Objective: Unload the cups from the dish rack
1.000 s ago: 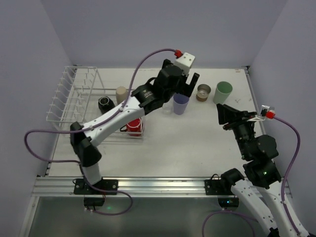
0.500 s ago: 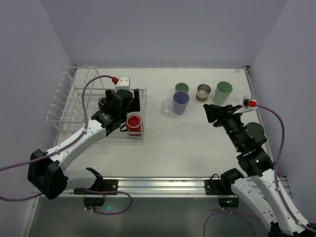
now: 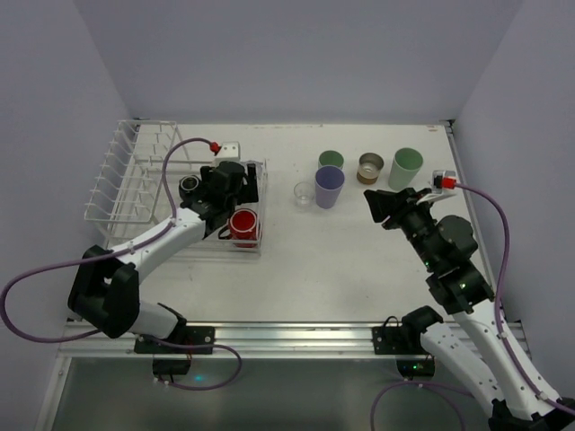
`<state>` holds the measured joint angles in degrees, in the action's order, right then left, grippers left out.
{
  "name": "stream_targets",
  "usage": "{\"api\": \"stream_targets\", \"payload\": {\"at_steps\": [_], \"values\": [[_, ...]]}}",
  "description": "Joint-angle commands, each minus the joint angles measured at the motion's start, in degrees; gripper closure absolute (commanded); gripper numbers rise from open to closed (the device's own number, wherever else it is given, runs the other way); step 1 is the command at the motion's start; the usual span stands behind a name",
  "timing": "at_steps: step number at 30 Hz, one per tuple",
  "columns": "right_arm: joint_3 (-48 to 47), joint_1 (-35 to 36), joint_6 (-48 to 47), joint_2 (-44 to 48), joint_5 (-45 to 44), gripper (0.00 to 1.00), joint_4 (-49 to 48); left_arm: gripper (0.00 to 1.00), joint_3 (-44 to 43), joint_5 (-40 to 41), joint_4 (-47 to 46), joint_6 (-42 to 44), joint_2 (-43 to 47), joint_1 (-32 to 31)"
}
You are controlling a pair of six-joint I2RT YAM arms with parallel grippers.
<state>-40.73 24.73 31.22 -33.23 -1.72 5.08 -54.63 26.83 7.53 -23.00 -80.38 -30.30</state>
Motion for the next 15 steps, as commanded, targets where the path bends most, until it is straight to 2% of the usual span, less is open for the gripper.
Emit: {"api": "stream_targets", "payload": {"at_steps": [1, 10, 13, 14, 15], "values": [[-0.75, -0.03, -0.55, -0.69, 2.32, 0.58, -2.00, 0.08, -0.91, -1.34, -4.71, -1.25, -1.53, 0.60], [-1.11, -0.03, -0.20, -1.57, 4.09, 0.59, -2.62, 0.20, -0.39, -0.47, -3.14, -2.13, -4.96, 0.60], [-1.63, -0.03, -0.11, -1.40, 4.26, 0.58, -2.36, 0.34, -0.04, 0.77, -3.13, -2.31, -4.96, 0.60], [-1.81, -0.03, -0.11, -1.40, 4.35, 0.58, -2.18, 0.45, 0.14, 1.29, -3.22, -2.40, -4.88, 0.60], [-2.24, -0.03, 0.06, -1.40, 4.53, 0.58, -1.92, 0.50, 0.31, 1.64, -3.40, -2.40, -4.44, 0.60]]}}
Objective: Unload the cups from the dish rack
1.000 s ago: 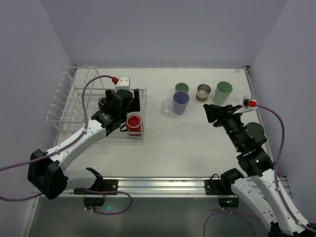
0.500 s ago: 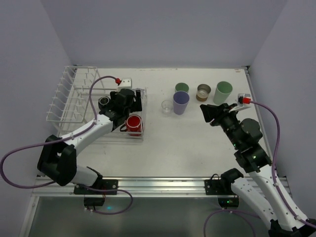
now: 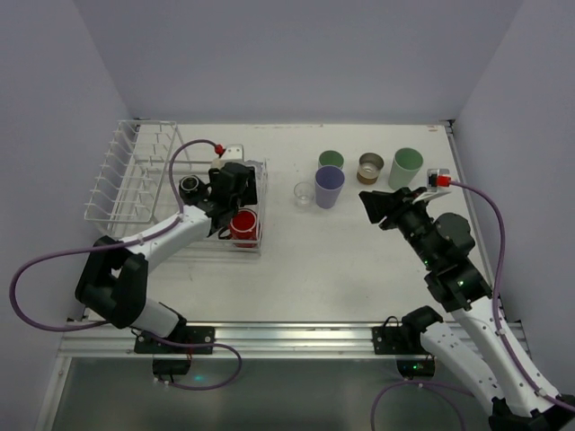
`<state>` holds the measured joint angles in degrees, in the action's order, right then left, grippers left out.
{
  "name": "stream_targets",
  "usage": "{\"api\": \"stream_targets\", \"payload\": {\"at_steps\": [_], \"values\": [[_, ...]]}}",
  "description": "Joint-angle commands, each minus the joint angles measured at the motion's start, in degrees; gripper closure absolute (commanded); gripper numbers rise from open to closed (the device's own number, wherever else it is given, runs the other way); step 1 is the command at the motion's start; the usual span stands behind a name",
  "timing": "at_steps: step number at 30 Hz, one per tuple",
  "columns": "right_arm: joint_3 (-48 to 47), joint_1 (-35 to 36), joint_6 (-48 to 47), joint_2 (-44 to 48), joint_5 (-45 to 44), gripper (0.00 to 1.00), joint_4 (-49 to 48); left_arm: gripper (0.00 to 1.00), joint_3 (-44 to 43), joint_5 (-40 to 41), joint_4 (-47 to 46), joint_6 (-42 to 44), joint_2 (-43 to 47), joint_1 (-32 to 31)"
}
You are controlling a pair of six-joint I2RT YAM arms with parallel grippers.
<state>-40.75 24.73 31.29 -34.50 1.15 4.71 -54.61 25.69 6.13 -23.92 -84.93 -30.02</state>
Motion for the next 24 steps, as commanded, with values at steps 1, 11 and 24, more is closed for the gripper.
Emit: {"api": "stream_targets", "payload": {"at_steps": [1, 11, 24], "values": [[-2.40, -0.03, 0.09, -0.30, 2.19, 0.56, -1.46, 0.54, 0.29, 3.04, -2.09, -1.48, 0.89, 0.31], [-2.32, 0.49, 8.08, -5.57, 15.54, 0.23, -9.80, 0.74, 0.20, 1.29, -2.44, -1.30, 13.90, 0.31], [-1.17, 11.81, 17.05, -18.14, 17.58, 0.15, -31.42, 0.82, 3.36, -17.06, -8.47, -7.80, 32.27, 0.23]]}}
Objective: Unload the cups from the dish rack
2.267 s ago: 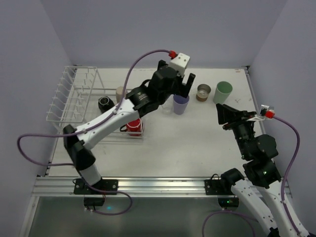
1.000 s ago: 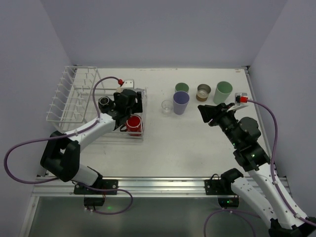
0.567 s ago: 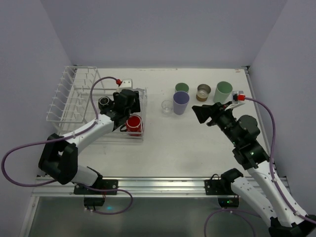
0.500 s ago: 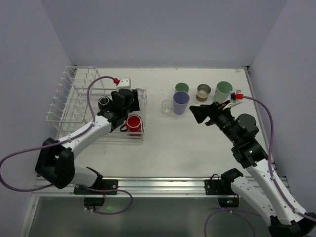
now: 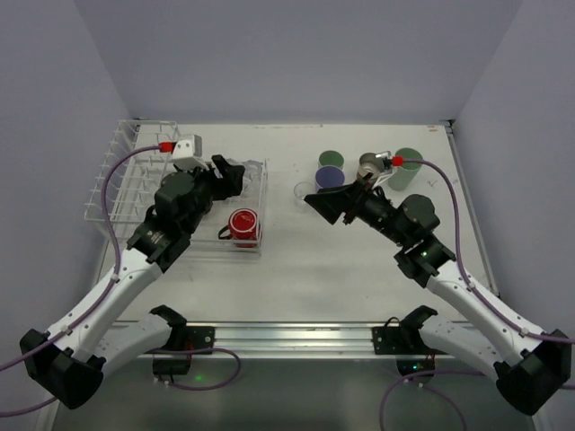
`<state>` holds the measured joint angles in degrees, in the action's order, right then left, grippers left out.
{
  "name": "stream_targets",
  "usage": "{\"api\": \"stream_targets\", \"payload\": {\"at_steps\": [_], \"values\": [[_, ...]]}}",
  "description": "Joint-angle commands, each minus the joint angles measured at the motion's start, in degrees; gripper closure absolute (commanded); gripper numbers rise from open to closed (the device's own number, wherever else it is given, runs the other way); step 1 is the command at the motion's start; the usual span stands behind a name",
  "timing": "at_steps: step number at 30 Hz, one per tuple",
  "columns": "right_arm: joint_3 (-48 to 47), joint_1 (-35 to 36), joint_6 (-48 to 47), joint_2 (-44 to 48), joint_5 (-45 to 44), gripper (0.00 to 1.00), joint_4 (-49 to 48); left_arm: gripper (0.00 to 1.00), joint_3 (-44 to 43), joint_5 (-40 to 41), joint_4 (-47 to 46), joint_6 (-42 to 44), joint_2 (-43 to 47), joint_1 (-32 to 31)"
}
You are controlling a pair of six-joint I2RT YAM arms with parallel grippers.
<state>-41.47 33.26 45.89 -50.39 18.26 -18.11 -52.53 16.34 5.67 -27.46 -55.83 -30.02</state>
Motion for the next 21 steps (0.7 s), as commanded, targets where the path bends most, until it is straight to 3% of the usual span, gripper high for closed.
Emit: {"api": "stream_targets", "payload": {"at_steps": [1, 5, 16, 21], "values": [[-0.36, 3.92, 2.80, -3.13, 0.11, 0.17, -9.83, 0.83, 1.73, -11.99, -9.35, -6.09, 4.67, 0.23], [1.21, 5.42, 7.10, -6.21, 0.02, 0.20, -17.46, 0.84, 4.80, -21.07, -16.65, -10.68, 6.96, 0.31], [0.61, 5.51, 8.25, -9.28, 1.07, 0.22, -18.72, 0.87, 10.87, -33.02, -31.59, -20.25, 6.62, 0.23], [0.87, 5.51, 11.32, -10.60, 2.65, 0.32, -24.06, 0.88, 12.89, -36.11, -37.66, -23.51, 5.21, 0.23]]}}
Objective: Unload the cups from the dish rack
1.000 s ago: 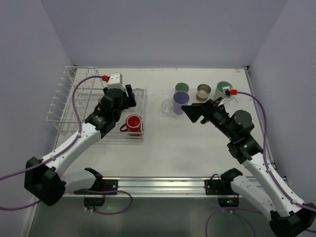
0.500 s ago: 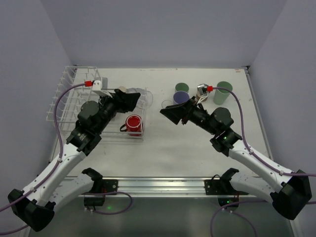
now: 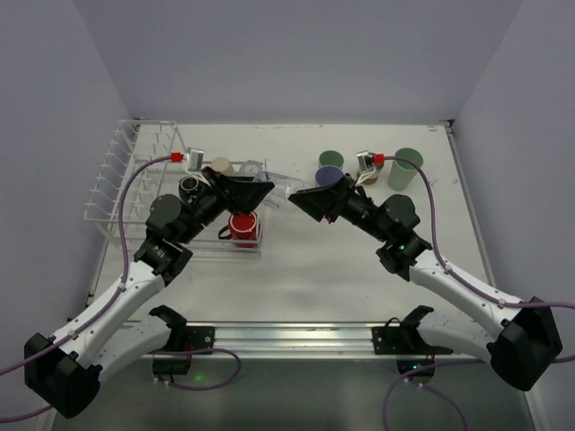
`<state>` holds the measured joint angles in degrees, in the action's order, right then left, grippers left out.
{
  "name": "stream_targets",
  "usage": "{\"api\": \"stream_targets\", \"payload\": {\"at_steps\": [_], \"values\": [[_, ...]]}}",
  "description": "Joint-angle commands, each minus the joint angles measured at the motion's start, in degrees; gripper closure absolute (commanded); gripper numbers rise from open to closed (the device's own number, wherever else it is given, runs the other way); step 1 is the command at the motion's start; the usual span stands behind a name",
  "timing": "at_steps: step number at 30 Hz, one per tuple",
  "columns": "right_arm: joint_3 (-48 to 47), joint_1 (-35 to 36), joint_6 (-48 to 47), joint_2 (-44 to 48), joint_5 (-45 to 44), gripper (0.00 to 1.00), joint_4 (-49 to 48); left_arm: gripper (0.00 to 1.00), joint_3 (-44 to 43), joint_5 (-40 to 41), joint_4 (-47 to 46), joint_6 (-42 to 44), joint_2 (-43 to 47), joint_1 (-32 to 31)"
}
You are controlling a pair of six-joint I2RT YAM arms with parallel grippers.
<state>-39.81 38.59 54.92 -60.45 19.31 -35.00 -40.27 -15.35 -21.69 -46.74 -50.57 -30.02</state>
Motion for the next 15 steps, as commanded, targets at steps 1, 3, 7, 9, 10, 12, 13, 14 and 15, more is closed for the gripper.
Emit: {"api": "stream_targets", "payload": {"at_steps": [1, 3, 7, 9, 10, 12, 13, 14, 15], "values": [[-0.79, 0.17, 2.30, -0.55, 1.87, 0.34, -7.18, 0.88, 0.63, -4.68, -10.56, -4.41, -0.32, 0.23], [-1.14, 0.17, 3.00, -1.34, 2.13, 0.37, -8.76, 0.88, 0.72, -5.30, -11.09, -4.67, -0.85, 0.23], [-1.93, 0.17, 3.71, -2.66, 2.84, 0.64, -10.78, 0.82, 1.51, -7.14, -12.06, -5.02, -2.08, -0.13], [-2.11, 0.17, 3.53, -3.01, 2.66, 0.74, -10.53, 0.74, 1.86, -7.76, -12.41, -5.03, -2.60, -0.21], [-2.29, 0.17, 3.36, -3.01, 2.49, 0.79, -9.91, 0.71, 1.95, -7.93, -12.41, -4.68, -2.61, -0.21], [-1.85, 0.26, 2.74, -2.49, 1.35, 0.95, -8.68, 0.60, 2.21, -8.29, -12.15, -4.24, -2.69, -0.21], [-0.98, 0.17, 2.22, -2.05, 0.82, 1.00, -8.16, 0.54, 2.13, -8.72, -11.88, -3.28, -2.78, -0.21], [-0.88, 0.26, 1.26, -1.61, 0.64, 1.00, -7.11, 0.47, 1.78, -8.90, -10.14, -2.57, -2.78, -0.21], [-1.14, 0.26, -0.41, -1.00, 0.55, 1.00, -5.09, 0.32, 1.17, -8.99, -8.30, -1.52, -2.70, -0.21]]}}
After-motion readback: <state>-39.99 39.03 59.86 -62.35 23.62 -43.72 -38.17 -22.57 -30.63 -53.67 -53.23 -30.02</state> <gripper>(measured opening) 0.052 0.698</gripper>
